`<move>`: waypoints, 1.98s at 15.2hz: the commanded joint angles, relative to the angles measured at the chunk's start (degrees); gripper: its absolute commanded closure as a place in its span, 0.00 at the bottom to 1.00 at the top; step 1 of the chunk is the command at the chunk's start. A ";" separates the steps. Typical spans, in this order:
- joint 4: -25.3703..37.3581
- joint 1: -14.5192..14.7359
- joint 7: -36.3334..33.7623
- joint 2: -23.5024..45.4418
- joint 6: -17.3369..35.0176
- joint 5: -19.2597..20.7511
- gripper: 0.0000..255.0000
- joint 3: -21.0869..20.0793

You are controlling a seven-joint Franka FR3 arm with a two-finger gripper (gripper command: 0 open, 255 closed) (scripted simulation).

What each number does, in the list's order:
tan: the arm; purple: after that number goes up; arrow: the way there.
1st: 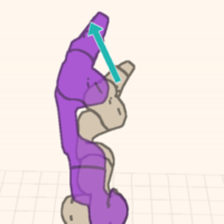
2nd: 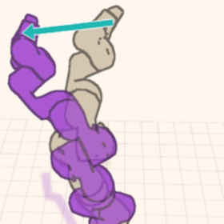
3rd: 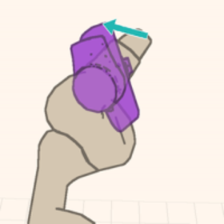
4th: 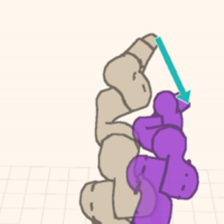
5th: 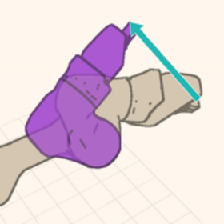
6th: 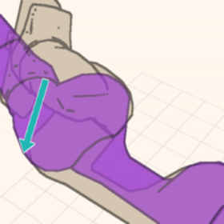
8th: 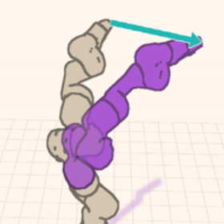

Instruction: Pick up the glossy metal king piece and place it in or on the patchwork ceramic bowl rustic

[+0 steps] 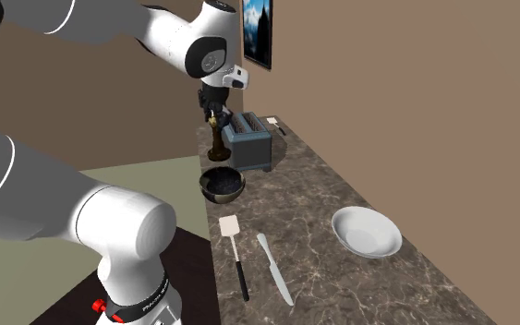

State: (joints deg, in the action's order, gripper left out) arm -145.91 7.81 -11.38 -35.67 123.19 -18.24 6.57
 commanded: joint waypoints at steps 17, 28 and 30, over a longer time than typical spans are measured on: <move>-9.54 2.13 6.08 5.35 14.34 -4.07 1.00 1.42; -9.54 2.13 6.07 5.35 14.34 -4.07 0.00 1.42; -9.54 2.13 6.07 5.35 14.34 -4.07 0.00 1.42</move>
State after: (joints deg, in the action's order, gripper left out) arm -155.46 9.95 -5.31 -30.32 137.52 -22.30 7.99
